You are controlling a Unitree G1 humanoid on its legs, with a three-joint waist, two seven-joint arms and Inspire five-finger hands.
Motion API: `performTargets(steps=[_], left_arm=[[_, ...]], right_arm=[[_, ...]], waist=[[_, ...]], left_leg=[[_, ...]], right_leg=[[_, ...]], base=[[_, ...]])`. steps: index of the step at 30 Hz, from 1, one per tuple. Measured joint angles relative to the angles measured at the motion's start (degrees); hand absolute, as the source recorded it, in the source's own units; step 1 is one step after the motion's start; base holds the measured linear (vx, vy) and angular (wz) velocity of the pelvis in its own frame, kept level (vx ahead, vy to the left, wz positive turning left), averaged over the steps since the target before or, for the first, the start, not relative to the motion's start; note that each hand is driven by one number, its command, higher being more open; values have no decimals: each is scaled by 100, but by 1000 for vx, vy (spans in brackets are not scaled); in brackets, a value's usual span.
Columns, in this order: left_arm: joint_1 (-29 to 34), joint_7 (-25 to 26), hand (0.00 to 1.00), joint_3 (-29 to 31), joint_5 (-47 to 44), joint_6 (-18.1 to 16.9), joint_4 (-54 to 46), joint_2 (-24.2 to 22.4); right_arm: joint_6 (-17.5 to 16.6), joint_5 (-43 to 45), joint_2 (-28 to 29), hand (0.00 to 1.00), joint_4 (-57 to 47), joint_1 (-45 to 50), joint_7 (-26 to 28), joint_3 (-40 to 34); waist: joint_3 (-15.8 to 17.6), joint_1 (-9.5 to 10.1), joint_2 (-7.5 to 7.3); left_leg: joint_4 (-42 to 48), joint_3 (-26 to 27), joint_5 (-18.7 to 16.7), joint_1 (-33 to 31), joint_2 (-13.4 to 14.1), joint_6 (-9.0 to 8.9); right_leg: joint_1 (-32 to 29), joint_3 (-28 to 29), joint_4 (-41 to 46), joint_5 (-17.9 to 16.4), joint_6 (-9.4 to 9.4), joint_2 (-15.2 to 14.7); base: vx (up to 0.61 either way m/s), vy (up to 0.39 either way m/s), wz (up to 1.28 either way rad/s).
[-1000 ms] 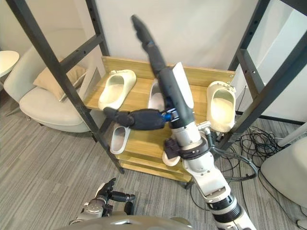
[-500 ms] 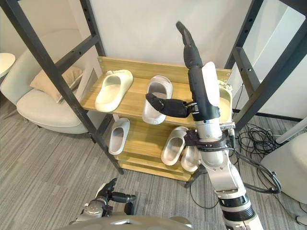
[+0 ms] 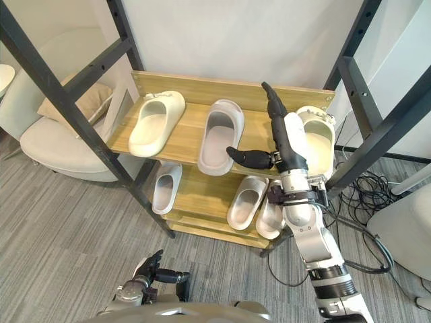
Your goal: Organize the slippers on the shoe rack
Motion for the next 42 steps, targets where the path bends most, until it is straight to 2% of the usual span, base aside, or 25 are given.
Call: performTargets(steps=[9,17,18,28,42], left_arm=[[0,-12,100,2,-4,1,-71,7],[0,-53,100,2,-5,1,-158,23],[-3,-71,100,2,-7,-1,-165,28],[-3,-117,100,-1,-23,-4,-234,78],[-2,-127,100,-3,-31,-9,-279,105]], right_arm=[[34,55,39,100,519,-597,0,7],[80,187,55,100,857,-991,0,50],[87,283,58,0,933,-1040,1,63],[103,736,58,0,1728,-1683,195,525],[34,1406,-48,0,1829,-2004,458,681]], waist=[[28,52,-14],[80,90,-88],[85,102,-95],[112,159,-140],[142,164,-191]], left_leg=[[-2,-27,-5,-90,-9,-1],[-3,-48,-5,-117,-18,0],[-4,-53,-5,-123,-19,0],[-18,-49,-5,-167,-19,0],[1,-46,-4,-174,-49,2]], right_leg=[[-75,-23,-16,1,1,-1],[-86,-43,-26,4,4,-6],[-89,-48,-28,4,5,-6],[-136,-46,-29,7,8,-8],[-147,-43,-29,21,28,-46]], base=[[-1,-3,1],[0,0,0],[0,0,0],[0,0,0],[0,0,0]])
